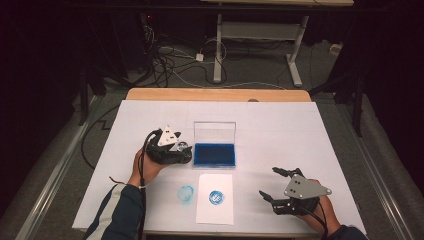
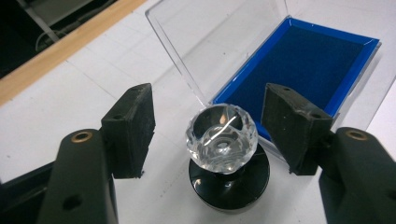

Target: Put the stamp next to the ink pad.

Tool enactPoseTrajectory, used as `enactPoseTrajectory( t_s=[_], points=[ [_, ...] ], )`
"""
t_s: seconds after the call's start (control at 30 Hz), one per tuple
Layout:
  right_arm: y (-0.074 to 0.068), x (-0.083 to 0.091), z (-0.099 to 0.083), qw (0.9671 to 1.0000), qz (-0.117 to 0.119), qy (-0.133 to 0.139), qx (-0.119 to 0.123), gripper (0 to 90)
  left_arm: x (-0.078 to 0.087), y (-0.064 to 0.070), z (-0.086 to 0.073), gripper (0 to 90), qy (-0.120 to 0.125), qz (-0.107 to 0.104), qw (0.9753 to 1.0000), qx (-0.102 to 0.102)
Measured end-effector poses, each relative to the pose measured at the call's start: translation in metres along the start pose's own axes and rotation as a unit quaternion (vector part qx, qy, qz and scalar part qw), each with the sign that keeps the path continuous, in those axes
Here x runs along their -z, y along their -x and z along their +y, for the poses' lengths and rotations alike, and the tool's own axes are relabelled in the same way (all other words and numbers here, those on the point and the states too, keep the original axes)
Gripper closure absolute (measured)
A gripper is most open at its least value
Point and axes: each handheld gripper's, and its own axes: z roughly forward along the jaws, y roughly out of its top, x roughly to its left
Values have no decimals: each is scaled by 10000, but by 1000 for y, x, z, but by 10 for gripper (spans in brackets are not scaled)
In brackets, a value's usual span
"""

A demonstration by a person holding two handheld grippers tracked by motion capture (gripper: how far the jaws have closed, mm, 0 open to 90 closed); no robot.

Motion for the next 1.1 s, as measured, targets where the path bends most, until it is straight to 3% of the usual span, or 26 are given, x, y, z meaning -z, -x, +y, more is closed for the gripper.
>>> enactPoseTrajectory(
  t_s=[0.47, 1.1],
  points=[
    [0, 0, 1, 10000, -25, 17, 3, 225, 15, 11, 10, 252, 257, 198, 9992, -230],
    [0, 2, 1, 10000, -56, 46, -11, 225, 38, 33, 22, 205, 544, 57, 9969, -559]
  ],
)
